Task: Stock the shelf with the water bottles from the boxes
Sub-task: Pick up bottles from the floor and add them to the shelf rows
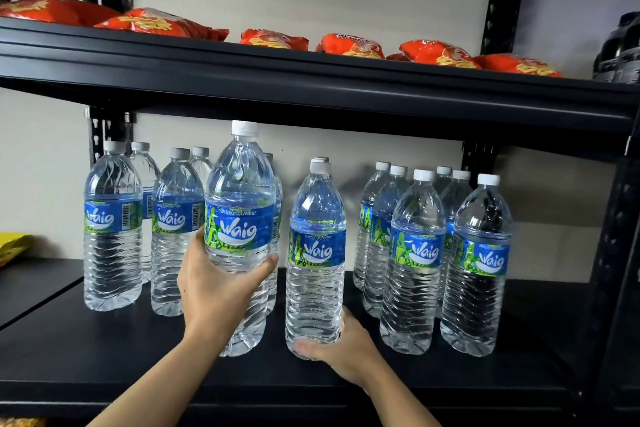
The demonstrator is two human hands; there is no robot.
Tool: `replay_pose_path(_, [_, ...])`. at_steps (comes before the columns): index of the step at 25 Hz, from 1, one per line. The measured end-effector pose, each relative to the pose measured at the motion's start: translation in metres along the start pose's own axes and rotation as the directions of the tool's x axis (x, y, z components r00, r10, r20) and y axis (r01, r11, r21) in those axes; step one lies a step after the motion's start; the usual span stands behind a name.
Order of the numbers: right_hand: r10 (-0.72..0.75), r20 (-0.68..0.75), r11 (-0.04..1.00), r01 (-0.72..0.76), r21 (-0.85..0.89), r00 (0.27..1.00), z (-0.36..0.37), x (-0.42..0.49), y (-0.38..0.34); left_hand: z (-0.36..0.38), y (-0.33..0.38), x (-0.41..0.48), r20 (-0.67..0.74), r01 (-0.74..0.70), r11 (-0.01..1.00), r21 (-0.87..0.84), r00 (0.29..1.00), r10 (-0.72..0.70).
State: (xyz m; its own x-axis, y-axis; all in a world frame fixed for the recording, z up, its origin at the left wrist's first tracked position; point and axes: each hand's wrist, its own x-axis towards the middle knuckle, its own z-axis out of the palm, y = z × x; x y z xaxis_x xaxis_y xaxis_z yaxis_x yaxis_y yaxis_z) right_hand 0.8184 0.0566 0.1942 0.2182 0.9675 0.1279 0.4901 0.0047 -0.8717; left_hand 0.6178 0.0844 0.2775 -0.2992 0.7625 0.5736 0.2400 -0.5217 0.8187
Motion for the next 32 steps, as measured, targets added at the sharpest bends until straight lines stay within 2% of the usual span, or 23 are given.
replay_pose_path(8, [-0.004,-0.007,1.000,0.004,0.014,1.000,0.003,0.004,0.004,0.015,-0.025,0.010,-0.013,0.025,0.997,0.071,1.000,-0.024])
replay_pose_path(14, [-0.003,-0.026,0.999,0.001,-0.049,1.000,0.005,0.010,0.010,0.019,-0.050,0.007,0.059,0.040,0.988,0.151,0.997,-0.050])
replay_pose_path(18, [0.039,-0.022,0.995,-0.041,-0.088,0.999,0.007,0.013,0.011,0.011,-0.060,0.010,0.205,-0.009,0.992,0.129,0.979,-0.018])
replay_pose_path(19, [0.051,-0.014,0.994,-0.052,-0.100,0.999,0.006,0.014,0.010,0.007,-0.065,0.010,0.278,0.013,0.995,0.100,0.960,-0.040])
replay_pose_path(21, [0.069,0.011,0.988,-0.066,-0.140,0.998,0.004,0.017,0.008,0.000,-0.081,0.007,0.400,0.149,0.988,0.047,0.903,-0.155])
replay_pose_path(23, [0.059,0.017,0.982,-0.055,-0.180,0.998,0.002,0.019,0.008,-0.002,-0.095,0.003,0.461,0.246,0.969,0.035,0.856,-0.234])
replay_pose_path(25, [0.011,-0.015,0.979,-0.014,-0.204,1.000,0.002,0.017,0.010,0.000,-0.105,0.004,0.491,0.261,0.965,0.039,0.835,-0.246])
replay_pose_path(28, [-0.030,-0.034,0.976,0.022,-0.216,0.999,0.004,0.014,0.011,0.005,-0.114,0.007,0.501,0.258,0.965,0.047,0.830,-0.246])
replay_pose_path(32, [-0.044,-0.059,0.973,0.029,-0.231,0.997,0.006,0.012,0.009,0.005,-0.114,0.003,0.436,0.225,0.971,0.079,0.868,-0.237])
